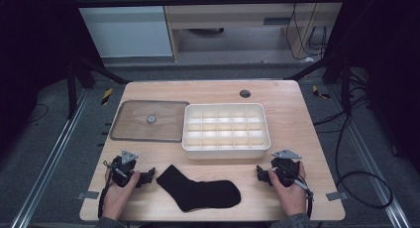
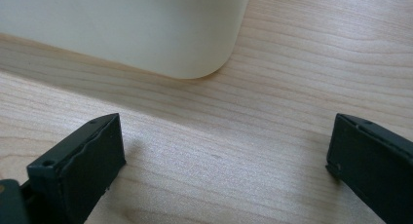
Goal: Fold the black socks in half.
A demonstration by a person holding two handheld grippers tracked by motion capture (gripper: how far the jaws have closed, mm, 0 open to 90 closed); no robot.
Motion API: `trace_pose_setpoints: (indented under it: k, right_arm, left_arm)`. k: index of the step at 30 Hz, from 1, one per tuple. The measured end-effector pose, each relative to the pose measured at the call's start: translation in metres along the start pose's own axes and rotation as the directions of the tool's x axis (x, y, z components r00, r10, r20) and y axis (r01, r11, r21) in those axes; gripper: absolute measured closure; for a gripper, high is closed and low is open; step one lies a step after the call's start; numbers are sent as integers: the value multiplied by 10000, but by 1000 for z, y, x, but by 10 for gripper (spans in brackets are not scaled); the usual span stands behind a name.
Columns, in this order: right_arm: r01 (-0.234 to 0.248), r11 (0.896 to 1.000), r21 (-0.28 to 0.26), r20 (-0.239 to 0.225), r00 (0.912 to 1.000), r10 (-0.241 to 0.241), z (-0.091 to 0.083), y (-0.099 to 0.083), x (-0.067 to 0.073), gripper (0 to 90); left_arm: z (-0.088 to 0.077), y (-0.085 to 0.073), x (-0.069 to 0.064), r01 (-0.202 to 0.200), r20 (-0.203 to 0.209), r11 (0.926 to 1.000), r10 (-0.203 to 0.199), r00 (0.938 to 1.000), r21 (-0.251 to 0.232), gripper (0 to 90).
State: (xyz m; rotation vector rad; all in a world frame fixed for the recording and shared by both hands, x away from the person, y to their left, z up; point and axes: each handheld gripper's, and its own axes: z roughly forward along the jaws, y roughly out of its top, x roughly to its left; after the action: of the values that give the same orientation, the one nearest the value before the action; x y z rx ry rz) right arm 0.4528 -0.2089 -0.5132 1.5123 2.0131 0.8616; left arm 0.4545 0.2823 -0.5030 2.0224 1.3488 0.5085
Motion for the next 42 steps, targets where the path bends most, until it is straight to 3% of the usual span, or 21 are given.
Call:
trace_pose_setpoints:
  k: [2, 6, 10, 12, 13, 17, 22, 23, 26, 30, 33, 35, 36, 37, 39, 42]
  right_arm:
    - [-50, 10000, 7, -20, 10000, 50, 0, 0, 0, 7]
    - [11, 10000, -2, -110, 9999, -11, -1, -1, 0, 10]
    - [-67, 9999, -119, -41, 10000, 66, -4, -3, -1, 53]
    - [-92, 9998, -147, -77, 9999, 91, -5, -4, -1, 91]
    - [-9, 9999, -155, -48, 10000, 9, -8, -3, -2, 163]
    - [-49, 9993, -364, -397, 9992, 35, -22, -1, 3, 283]
    - [491, 9987, 137, -897, 9948, -477, -34, 0, 20, 364]
    - [768, 9961, 432, -1327, 9886, -704, -36, 1, 26, 378]
    - [626, 9956, 700, -1743, 9835, -496, -38, 1, 31, 407]
    - [1084, 9898, 923, -2315, 9691, -846, -44, 3, 39, 448]
    - [1248, 9837, 1294, -2855, 9547, -835, -48, 8, 42, 503]
    - [1431, 9784, 1494, -3144, 9450, -902, -56, 15, 47, 579]
    - [1505, 9770, 1511, -3238, 9414, -949, -59, 17, 50, 606]
    - [1505, 9770, 1511, -3238, 9414, -949, -59, 17, 50, 606]
    - [1800, 9720, 1512, -3414, 9323, -1195, -65, 23, 57, 646]
    - [2097, 9664, 1485, -3529, 9242, -1463, -68, 28, 66, 720]
  left_arm:
    - [-3, 2, -4, 100, 461, 9999, -98, 9989, -32, 48]
    - [-8, 2, -10, -177, 482, 9998, 173, 9987, 69, 52]
    - [-18, 0, -12, -125, 742, 9999, 133, 9972, -113, 64]
    - [-21, 0, -11, -240, 726, 9997, 246, 9971, -83, 62]
    - [-23, 0, -11, -271, 744, 9995, 280, 9968, -135, 63]
    - [-28, -2, -13, -418, 852, 9990, 430, 9954, -153, 74]
    - [-36, -5, -17, -743, 816, 9972, 751, 9938, -130, 103]
    - [-38, -7, -19, -882, 840, 9961, 881, 9926, -25, 112]
    - [-41, -8, -20, -971, 886, 9952, 956, 9915, 123, 119]
    - [-49, -6, -23, -1106, 843, 9937, 1088, 9905, 172, 154]
    - [-53, -2, -26, -1239, 1146, 9917, 1192, 9862, 339, 183]
    - [-56, 2, -30, -1510, 1020, 9875, 1458, 9840, 458, 217]
    - [-57, 8, -33, -1796, 1246, 9810, 1696, 9776, 733, 219]
    - [-57, 8, -33, -1796, 1246, 9810, 1696, 9776, 733, 223]
    - [-56, 13, -38, -1965, 1519, 9756, 1805, 9718, 982, 228]
    - [-53, 19, -46, -2405, 1496, 9602, 2193, 9641, 1422, 255]
